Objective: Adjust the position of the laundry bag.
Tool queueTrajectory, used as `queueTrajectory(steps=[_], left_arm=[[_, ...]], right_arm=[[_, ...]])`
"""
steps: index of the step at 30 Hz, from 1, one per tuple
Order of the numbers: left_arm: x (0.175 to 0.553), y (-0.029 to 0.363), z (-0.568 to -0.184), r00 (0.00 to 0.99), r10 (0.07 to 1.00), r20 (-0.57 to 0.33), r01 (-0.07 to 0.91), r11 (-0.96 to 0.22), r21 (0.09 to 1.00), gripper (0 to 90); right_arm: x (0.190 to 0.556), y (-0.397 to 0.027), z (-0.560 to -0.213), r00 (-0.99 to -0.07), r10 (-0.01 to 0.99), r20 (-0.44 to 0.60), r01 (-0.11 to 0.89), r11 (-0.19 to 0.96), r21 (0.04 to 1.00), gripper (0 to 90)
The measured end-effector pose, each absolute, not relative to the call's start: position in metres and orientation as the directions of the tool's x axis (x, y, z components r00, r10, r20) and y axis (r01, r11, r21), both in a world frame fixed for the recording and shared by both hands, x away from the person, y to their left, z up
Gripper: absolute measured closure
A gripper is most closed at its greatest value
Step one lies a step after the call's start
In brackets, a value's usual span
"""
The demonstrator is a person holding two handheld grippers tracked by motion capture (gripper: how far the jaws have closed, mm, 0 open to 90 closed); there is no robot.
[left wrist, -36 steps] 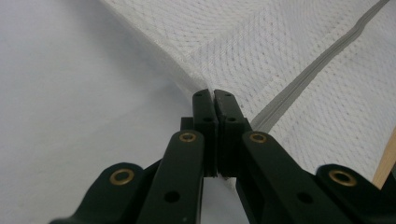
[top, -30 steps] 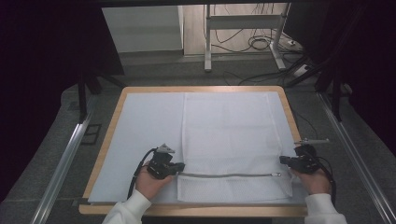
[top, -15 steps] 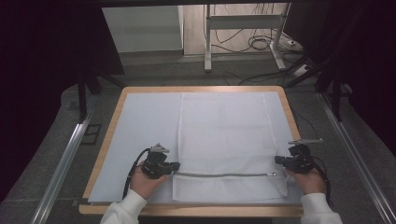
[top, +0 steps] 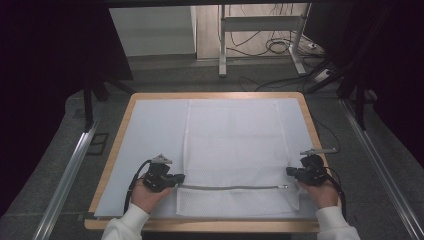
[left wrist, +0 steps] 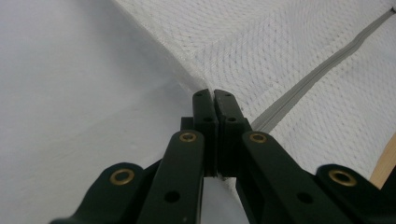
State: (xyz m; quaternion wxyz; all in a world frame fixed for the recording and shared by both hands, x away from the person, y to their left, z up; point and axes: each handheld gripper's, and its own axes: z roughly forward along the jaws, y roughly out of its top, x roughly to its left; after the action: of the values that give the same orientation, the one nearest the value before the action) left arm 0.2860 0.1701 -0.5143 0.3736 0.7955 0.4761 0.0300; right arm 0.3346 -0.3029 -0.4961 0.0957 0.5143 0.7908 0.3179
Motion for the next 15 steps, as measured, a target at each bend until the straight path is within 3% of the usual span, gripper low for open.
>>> queueTrajectory(steps=[15], left_arm=[[0.282, 0.195, -0.517, 0.516, 0.793, -0.324, 0.751, -0.237, 0.616, 89.5]], right_arm=[[0.336, -0.280, -0.500, -0.488, 0.856, 0.173, 0.737, 0.298, 0.606, 88.5]])
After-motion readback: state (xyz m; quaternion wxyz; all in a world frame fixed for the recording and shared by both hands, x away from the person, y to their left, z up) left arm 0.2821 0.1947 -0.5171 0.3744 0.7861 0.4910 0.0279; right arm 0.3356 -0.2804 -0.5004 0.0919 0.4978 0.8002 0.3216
